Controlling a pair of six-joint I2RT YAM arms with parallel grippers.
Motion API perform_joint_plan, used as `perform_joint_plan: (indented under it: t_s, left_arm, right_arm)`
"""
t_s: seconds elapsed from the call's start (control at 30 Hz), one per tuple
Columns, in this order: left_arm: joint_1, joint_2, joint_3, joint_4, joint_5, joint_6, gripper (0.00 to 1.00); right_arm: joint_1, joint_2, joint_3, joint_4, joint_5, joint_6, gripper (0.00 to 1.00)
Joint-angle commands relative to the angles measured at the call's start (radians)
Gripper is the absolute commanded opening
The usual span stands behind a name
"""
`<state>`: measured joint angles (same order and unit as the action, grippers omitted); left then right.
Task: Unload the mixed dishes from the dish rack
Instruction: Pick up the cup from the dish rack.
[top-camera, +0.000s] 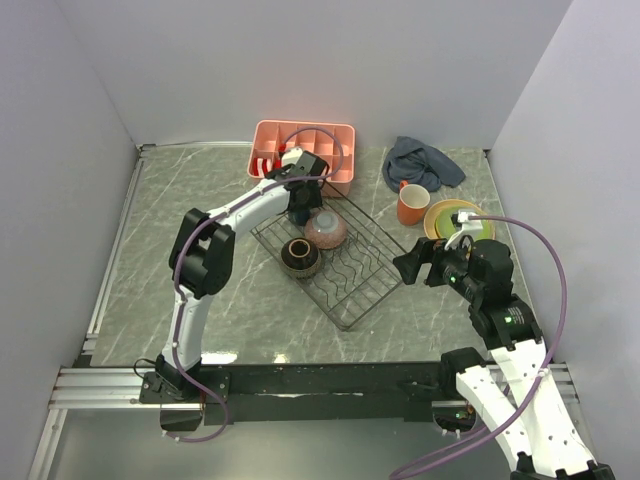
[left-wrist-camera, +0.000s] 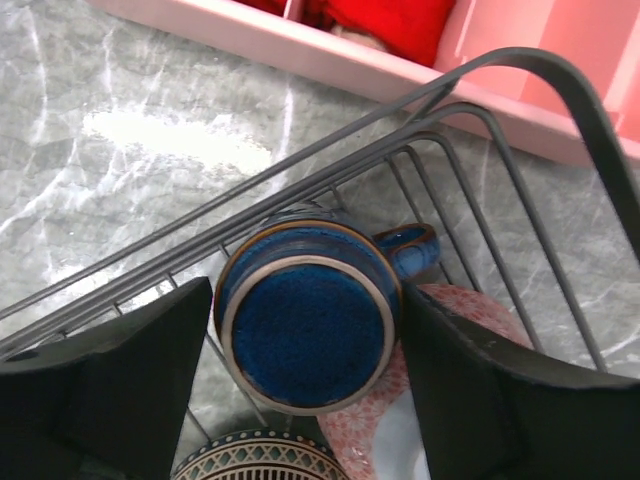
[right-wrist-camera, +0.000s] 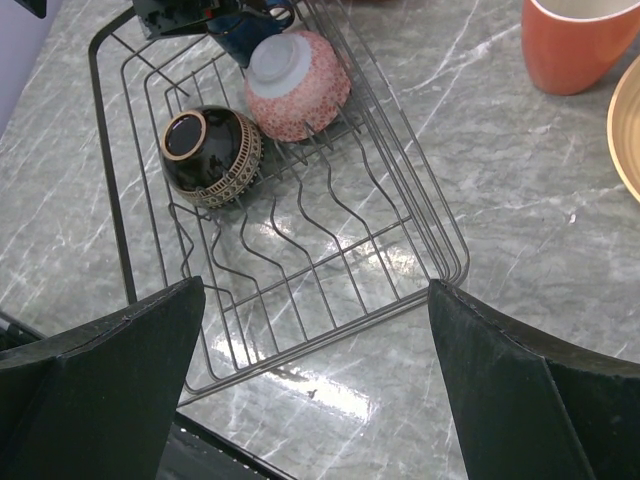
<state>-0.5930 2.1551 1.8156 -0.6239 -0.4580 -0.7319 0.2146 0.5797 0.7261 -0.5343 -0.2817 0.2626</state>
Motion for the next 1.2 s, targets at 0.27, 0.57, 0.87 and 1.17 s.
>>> perform_joint_plan:
  t_s: [0.27,0.57,0.87,1.17]
  left_arm:
    - [-0.004,-0.116,-0.033,0.030,0.019,-0.023,0.42]
    - [-0.004,-0.250,-0.111,0.064,0.035,-0.021,0.30]
    - [0.002,-0.438,-0.252,0.145,0.107,-0.023,0.28]
    - [0.038,-0.734,-0.528,0.337,0.337,-0.138,0.28]
  right_arm:
    - [0.006,-0.004,-0.007,0.046,-0.008,-0.011,1.00]
    - [0.006,-0.006,-0.005,0.045,-0.022,-0.005,1.00]
    - [0.005,0.017,-0.004,0.095,-0.140,0.047,1.00]
    - [0.006,0.055,-0.137,0.488,-0.424,0.311,1.00]
